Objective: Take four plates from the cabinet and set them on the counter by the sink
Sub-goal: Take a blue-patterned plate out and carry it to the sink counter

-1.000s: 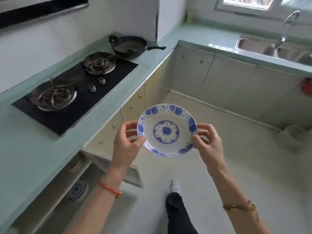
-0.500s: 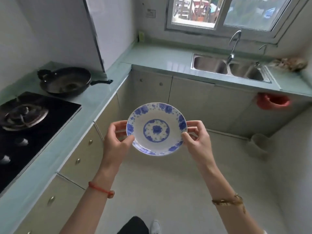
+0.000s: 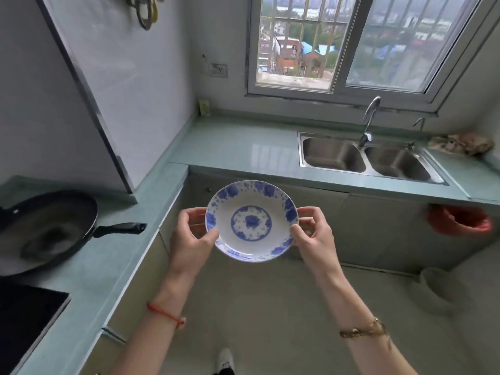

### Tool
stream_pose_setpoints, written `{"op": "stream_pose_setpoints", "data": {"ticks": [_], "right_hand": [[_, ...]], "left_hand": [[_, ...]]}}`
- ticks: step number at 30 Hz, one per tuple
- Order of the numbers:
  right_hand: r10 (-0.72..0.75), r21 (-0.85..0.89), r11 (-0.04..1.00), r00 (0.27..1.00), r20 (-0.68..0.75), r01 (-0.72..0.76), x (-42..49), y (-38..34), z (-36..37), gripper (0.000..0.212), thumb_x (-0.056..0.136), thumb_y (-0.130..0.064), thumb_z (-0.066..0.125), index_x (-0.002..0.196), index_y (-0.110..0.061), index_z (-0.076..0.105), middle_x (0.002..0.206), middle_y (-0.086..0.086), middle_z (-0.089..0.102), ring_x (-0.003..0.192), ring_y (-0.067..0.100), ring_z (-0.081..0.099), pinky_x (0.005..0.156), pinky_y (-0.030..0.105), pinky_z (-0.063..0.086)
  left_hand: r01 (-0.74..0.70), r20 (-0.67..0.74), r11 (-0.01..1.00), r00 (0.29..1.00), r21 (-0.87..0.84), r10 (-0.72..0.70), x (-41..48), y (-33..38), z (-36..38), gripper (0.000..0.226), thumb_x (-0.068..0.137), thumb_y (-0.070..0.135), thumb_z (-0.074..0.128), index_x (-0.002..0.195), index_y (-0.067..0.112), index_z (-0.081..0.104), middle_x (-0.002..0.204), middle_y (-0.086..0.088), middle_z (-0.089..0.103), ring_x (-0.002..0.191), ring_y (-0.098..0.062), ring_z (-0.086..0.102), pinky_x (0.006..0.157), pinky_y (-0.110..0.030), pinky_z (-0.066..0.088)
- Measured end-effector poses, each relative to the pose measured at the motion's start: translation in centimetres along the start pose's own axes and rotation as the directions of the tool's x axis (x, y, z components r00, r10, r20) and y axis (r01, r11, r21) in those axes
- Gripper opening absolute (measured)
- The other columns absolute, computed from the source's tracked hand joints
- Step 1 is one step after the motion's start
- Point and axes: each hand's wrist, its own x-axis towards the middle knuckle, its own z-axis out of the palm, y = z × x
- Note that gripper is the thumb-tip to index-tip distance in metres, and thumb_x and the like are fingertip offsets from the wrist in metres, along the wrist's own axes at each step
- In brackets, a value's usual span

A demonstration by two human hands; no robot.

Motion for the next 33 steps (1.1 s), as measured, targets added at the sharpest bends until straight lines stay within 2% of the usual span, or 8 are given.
{"op": "stream_pose_setpoints", "data": {"ticks": [4, 8, 11, 14, 19, 26, 30, 33], "right_hand": [[0.008, 0.002, 1.000, 0.999, -0.045, -0.008, 9.3, 0.0, 4.0, 0.023, 0.085, -0.010, 0.059, 0.102, -0.025, 0.058, 0.089, 0.005, 0.070, 0.082, 0.022, 0.069, 0.074, 0.042, 0.061], [0.028, -0.024, 0.999, 0.997, -0.075, -0.030, 17.5, 0.4, 6.9, 0.020, 0.086, -0.014, 0.059, 0.102, -0.027, 0.058, 0.087, 0.000, 0.069, 0.076, 0.006, 0.068, 0.064, 0.020, 0.054], [0.043, -0.039, 0.998, 0.997, -0.069, -0.046, 24.4, 1.0, 8.8, 0.019, 0.087, -0.013, 0.059, 0.104, -0.022, 0.058, 0.087, 0.000, 0.069, 0.073, 0.002, 0.067, 0.058, 0.014, 0.053], [0.040, -0.048, 0.998, 0.999, -0.036, -0.041, 31.7, 1.8, 10.9, 0.020, 0.090, -0.011, 0.059, 0.109, -0.017, 0.057, 0.088, 0.000, 0.066, 0.073, 0.003, 0.065, 0.054, 0.015, 0.053], [0.042, -0.042, 0.998, 0.997, 0.060, -0.040, 44.2, 3.0, 14.3, 0.020, 0.092, -0.010, 0.058, 0.110, -0.017, 0.052, 0.091, 0.002, 0.061, 0.078, 0.016, 0.066, 0.050, 0.018, 0.055], [0.069, -0.088, 0.995, 0.989, 0.133, -0.057, 62.0, 4.4, 19.4, 0.023, 0.089, -0.007, 0.058, 0.109, -0.018, 0.052, 0.088, 0.001, 0.061, 0.071, 0.016, 0.067, 0.049, 0.018, 0.054], [0.120, -0.137, 0.986, 0.978, 0.170, -0.097, 70.7, 6.0, 23.0, 0.033, 0.084, -0.004, 0.058, 0.112, -0.020, 0.052, 0.091, -0.001, 0.060, 0.070, 0.014, 0.067, 0.056, 0.026, 0.058], [0.143, -0.151, 0.981, 0.977, 0.160, -0.119, 75.9, 8.0, 26.0, 0.035, 0.083, -0.001, 0.057, 0.111, -0.022, 0.051, 0.096, 0.001, 0.056, 0.070, 0.011, 0.065, 0.048, 0.014, 0.051]], "left_hand": [[-0.027, 0.011, 0.999, 1.000, 0.018, 0.027, 10.6, 0.4, 2.0, 0.039, 0.078, -0.002, 0.069, 0.112, 0.017, 0.061, 0.103, 0.006, 0.070, 0.094, -0.005, 0.066, 0.078, -0.021, 0.051], [-0.005, 0.014, 1.000, 1.000, 0.025, 0.005, 19.2, 0.2, 4.2, 0.039, 0.078, -0.002, 0.070, 0.110, 0.017, 0.061, 0.100, 0.009, 0.069, 0.090, 0.000, 0.064, 0.077, -0.021, 0.051], [0.016, 0.019, 1.000, 1.000, 0.021, -0.016, 25.6, -0.5, 6.1, 0.039, 0.078, -0.003, 0.072, 0.108, 0.018, 0.061, 0.099, 0.010, 0.068, 0.088, 0.003, 0.063, 0.077, -0.020, 0.051], [0.040, 0.000, 0.998, 0.999, 0.050, -0.040, 32.4, -1.5, 8.1, 0.038, 0.079, -0.001, 0.072, 0.111, 0.015, 0.060, 0.100, 0.008, 0.067, 0.089, 0.003, 0.062, 0.084, -0.026, 0.053], [0.051, -0.033, 0.990, 0.998, 0.131, -0.047, 44.0, -3.3, 11.6, 0.041, 0.079, 0.005, 0.075, 0.115, 0.016, 0.060, 0.111, 0.001, 0.067, 0.102, -0.018, 0.063, 0.087, -0.036, 0.055], [0.067, -0.061, 0.985, 0.996, 0.161, -0.058, 60.4, -4.9, 16.8, 0.042, 0.078, 0.004, 0.075, 0.115, 0.015, 0.061, 0.113, -0.001, 0.068, 0.105, -0.019, 0.063, 0.076, -0.020, 0.050], [0.130, -0.077, 0.982, 0.990, 0.138, -0.120, 69.1, -6.9, 18.9, 0.042, 0.077, 0.001, 0.073, 0.115, 0.014, 0.061, 0.114, -0.001, 0.068, 0.105, -0.021, 0.063, 0.083, -0.033, 0.054], [0.176, -0.066, 0.974, 0.983, 0.141, -0.168, 75.0, -9.2, 20.1, 0.042, 0.078, 0.001, 0.073, 0.116, 0.016, 0.061, 0.113, 0.000, 0.066, 0.106, -0.021, 0.062, 0.087, -0.037, 0.055]]}}
